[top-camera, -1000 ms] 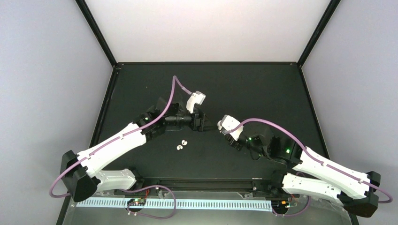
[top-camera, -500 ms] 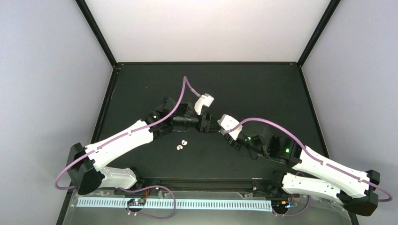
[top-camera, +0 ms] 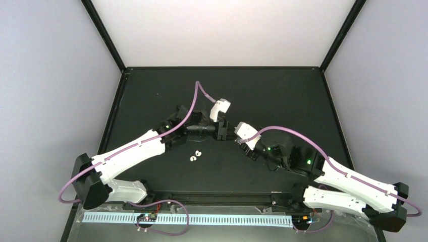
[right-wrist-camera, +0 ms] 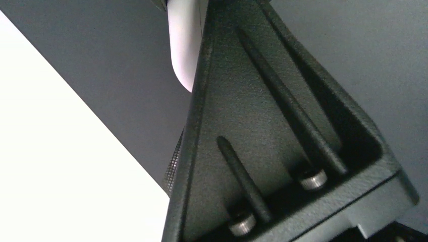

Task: Insert the wireless bluetooth earbuds into the charging case
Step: Pick up the charging case at the center of the board.

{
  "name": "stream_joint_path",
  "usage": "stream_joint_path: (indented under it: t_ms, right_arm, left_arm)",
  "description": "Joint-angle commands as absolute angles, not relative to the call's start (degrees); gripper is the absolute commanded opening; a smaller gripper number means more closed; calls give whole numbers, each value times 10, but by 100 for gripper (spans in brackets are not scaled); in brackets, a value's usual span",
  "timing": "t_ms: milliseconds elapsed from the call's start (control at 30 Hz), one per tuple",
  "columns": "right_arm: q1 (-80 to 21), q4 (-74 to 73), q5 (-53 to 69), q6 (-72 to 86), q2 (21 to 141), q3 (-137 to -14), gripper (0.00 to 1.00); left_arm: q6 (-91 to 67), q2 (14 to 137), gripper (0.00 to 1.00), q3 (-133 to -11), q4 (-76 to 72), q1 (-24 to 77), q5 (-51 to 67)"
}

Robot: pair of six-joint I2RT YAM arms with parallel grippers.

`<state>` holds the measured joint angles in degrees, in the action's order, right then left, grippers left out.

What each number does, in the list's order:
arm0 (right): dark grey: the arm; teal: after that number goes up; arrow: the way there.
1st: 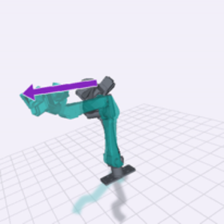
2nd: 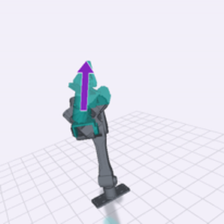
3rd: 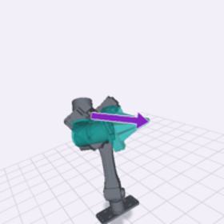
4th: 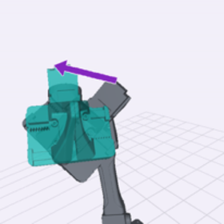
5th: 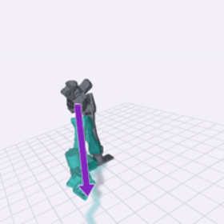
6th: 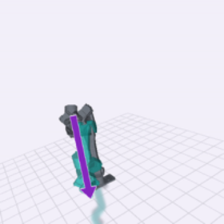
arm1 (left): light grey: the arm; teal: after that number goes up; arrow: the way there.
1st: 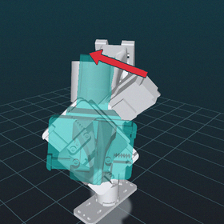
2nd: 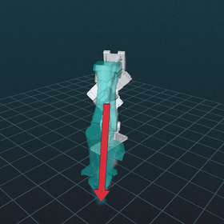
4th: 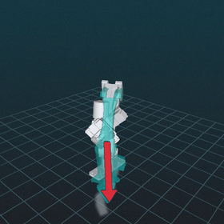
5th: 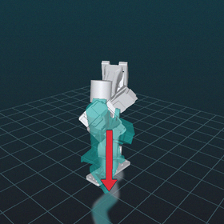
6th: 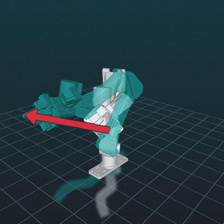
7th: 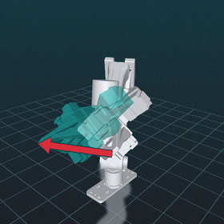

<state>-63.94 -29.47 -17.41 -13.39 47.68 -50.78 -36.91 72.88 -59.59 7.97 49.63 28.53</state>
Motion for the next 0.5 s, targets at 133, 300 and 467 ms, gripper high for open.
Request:
stream_joint_path:
  t_ms: [133, 300, 467]
  right_arm:
    - [-644, -266, -187, -133, 473, -525, 23]
    - [-644, -261, -186, -131, 473, -522, 23]
    - [-644, -262, -189, -129, 472, -522, 23]
  left_arm:
    - [-388, 729, 47, -591, 63, 507, 276]
    - [-391, 728, 41, -578, 56, 509, 276]
    - [-393, 724, 38, -573, 56, 510, 276]
